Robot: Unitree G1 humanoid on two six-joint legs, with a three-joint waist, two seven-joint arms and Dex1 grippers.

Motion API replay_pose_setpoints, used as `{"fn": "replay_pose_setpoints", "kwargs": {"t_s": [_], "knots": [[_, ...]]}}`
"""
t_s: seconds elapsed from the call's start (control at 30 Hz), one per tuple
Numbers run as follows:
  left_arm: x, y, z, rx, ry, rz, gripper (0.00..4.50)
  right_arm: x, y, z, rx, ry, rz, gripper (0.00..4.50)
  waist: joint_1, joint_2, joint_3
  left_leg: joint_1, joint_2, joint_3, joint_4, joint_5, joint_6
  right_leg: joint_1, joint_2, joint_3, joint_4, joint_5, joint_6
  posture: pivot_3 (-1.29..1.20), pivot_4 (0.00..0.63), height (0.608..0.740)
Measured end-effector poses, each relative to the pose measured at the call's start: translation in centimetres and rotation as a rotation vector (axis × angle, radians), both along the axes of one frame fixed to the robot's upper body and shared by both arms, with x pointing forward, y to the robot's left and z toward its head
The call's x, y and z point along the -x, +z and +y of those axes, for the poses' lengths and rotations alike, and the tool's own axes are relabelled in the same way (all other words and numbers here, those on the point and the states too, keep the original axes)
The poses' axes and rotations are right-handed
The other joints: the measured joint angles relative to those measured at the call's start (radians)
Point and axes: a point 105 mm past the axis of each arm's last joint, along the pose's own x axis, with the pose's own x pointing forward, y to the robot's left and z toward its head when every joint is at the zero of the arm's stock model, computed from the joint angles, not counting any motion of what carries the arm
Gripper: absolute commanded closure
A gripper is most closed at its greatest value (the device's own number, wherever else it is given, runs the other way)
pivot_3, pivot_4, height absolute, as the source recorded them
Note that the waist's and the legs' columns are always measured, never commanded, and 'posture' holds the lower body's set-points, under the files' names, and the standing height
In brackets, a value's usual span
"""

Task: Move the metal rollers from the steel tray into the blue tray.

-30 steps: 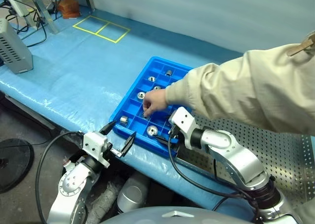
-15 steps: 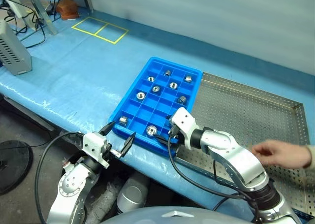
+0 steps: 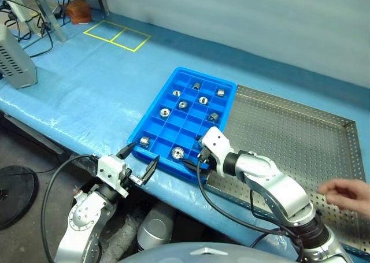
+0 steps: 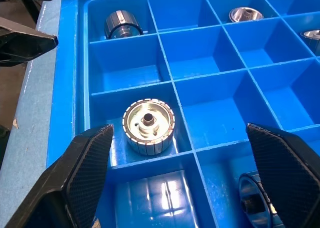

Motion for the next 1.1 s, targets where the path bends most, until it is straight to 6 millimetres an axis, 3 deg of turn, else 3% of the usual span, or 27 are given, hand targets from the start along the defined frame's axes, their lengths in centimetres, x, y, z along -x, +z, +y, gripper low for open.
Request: {"fn": "replay_pose_setpoints", "kwargs": {"t_s": [0.4, 0.53, 0.67, 0.83, 0.97, 1.1], "knots": [[-0.1, 0.1, -0.1, -0.002, -0.01, -0.003, 0.0, -0.1, 0.1, -0.2, -0.003, -0.011, -0.002, 0.01, -0.003, 0.0, 0.0, 0.0, 0.0, 0.0, 0.0, 0.0, 0.0, 0.0, 0.0, 0.0, 0.0, 0.0, 0.0, 0.4, 0.15, 0.74], [-0.2, 0.4, -0.1, -0.017, -0.062, 0.004, 0.0, -0.5, 1.2, -1.1, -0.015, -0.056, -0.043, 0.01, -0.013, 0.001, 0.0, 0.0, 0.0, 0.0, 0.0, 0.0, 0.0, 0.0, 0.0, 0.0, 0.0, 0.0, 0.0, 0.38, 0.15, 0.74], [-1.4, 3.6, 0.3, -0.001, -0.095, -0.074, 0.0, -1.4, 2.7, -3.3, -0.012, -0.153, -0.099, 0.01, -0.031, 0.001, 0.0, 0.0, 0.0, 0.0, 0.001, 0.0, 0.0, 0.0, 0.0, 0.0, 0.0, 0.0, 0.0, 0.31, 0.15, 0.74], [-3.5, 8.1, -1.2, 0.032, -0.194, -0.179, 0.0, -1.1, 3.2, -4.8, -0.004, -0.229, -0.12, 0.01, -0.079, 0.002, -0.001, -0.001, -0.001, -0.001, 0.002, 0.0, 0.001, 0.006, 0.0, 0.0, 0.0, 0.001, 0.001, 0.23, 0.15, 0.74], [-4.9, 10.0, -3.7, 0.043, -0.283, -0.18, 0.0, -0.5, 3.3, -5.6, 0.003, -0.287, -0.13, 0.01, -0.143, 0.002, -0.001, 0.001, -0.001, -0.004, 0.004, -0.001, 0.002, 0.011, 0.001, 0.0, -0.001, 0.001, 0.001, 0.17, 0.15, 0.74], [-6.2, 10.4, -5.5, 0.013, -0.319, -0.141, 0.0, 0.2, 3.4, -6.1, -0.003, -0.343, -0.137, 0.01, -0.228, 0.002, -0.001, 0.002, -0.002, -0.007, 0.005, 0.0, 0.002, 0.014, 0.001, 0.0, -0.001, 0.001, 0.001, 0.08, 0.15, 0.74]]}}
